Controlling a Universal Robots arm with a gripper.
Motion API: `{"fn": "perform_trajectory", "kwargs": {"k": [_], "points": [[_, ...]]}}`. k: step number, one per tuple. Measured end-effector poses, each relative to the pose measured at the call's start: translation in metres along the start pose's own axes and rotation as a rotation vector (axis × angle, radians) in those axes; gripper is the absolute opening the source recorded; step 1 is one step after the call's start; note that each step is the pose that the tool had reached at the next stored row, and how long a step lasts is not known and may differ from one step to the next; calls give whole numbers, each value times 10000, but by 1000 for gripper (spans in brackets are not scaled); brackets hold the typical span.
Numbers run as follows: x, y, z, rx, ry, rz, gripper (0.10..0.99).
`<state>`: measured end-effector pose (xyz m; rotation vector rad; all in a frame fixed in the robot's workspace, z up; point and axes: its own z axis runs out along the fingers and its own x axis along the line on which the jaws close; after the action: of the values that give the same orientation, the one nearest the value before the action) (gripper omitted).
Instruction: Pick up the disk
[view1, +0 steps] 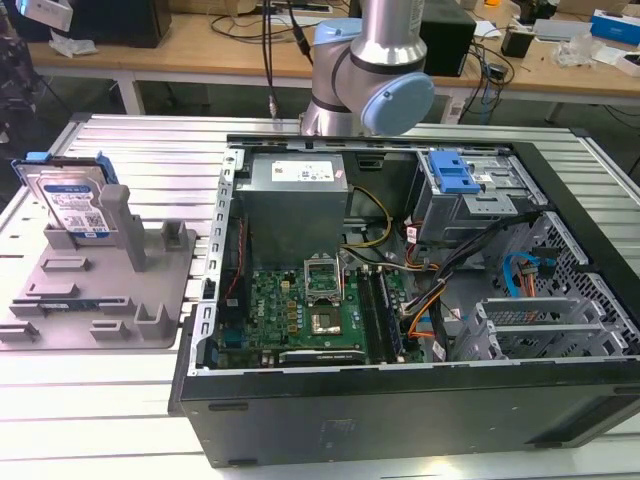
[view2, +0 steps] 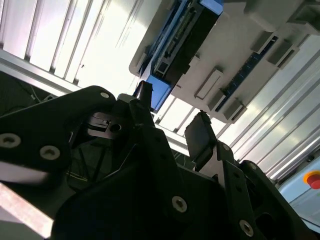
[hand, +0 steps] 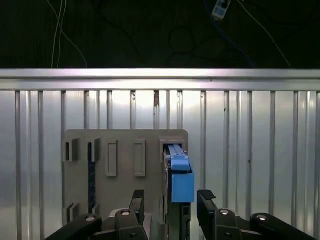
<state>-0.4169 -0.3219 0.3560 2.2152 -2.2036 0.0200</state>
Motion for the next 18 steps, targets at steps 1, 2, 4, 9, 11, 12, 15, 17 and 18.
{"fn": "perform_trajectory", "kwargs": {"k": [1, 2, 4, 9, 11, 12, 15, 17, 18], "points": [[-7, 0, 3, 0, 0, -1, 541], [-23, 0, 6, 0, 0, -1, 541], [-52, -1, 8, 1, -1, -1, 541], [-96, -1, 29, 4, 0, -1, 541], [-112, -1, 39, 11, 0, -1, 541], [-113, -2, 51, 9, 1, -3, 541], [-115, -1, 94, 9, 2, -1, 541], [-116, -1, 115, 9, 3, -1, 541], [-116, -1, 125, 8, 4, -1, 541]]}}
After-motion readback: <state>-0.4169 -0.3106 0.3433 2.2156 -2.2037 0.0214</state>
